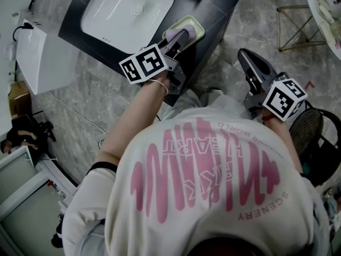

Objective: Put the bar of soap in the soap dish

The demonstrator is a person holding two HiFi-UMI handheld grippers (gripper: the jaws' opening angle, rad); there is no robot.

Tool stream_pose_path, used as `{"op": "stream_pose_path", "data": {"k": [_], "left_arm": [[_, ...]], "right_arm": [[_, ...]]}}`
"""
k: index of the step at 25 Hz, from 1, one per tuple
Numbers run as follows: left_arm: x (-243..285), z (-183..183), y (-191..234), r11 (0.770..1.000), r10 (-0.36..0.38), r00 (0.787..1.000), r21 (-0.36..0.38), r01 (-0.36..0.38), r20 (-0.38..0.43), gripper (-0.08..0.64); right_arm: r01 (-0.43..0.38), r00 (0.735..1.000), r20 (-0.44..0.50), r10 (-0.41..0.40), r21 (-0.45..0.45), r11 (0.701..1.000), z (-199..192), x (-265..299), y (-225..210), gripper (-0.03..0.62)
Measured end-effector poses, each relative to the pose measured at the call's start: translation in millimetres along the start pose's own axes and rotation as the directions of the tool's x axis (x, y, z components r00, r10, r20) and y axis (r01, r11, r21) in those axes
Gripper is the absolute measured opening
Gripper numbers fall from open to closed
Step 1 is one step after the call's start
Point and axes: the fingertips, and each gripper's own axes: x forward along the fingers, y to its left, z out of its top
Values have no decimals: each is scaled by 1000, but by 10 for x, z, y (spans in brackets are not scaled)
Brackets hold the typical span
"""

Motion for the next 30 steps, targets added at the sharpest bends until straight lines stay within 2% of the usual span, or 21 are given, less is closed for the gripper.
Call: {"op": "stream_pose_path", "data": {"k": [4, 9, 12, 17, 22, 26, 30], "left_arm": [[30, -2, 57, 996, 74, 997, 60, -71, -35, 161], [73, 29, 66, 993, 84, 995, 92, -78, -54, 162], [97, 52, 65, 985, 104, 993, 143, -94, -60, 163], [108, 75, 52, 960, 139, 989, 253, -120, -58, 167], [75, 97, 53, 915, 185, 982, 372, -160, -33, 192], [59, 97, 68, 897, 197, 980, 408, -172, -19, 202], [21, 79, 95, 895, 199, 980, 409, -180, -5, 210]], "right_arm": [[3, 1000, 2, -3, 4, 1000, -1, -13, -9, 18], [13, 1000, 8, -13, -4, 1000, 65, -21, 4, 18], [7, 1000, 10, -7, 19, 1000, 32, -36, -47, 18], [19, 1000, 17, -19, 0, 1000, 126, -32, -16, 18], [15, 1000, 17, -16, 24, 1000, 97, -59, -51, 18], [10, 1000, 14, -10, 41, 999, 63, -63, -84, 18], [27, 1000, 11, -27, 40, 999, 81, -61, -77, 18]]}}
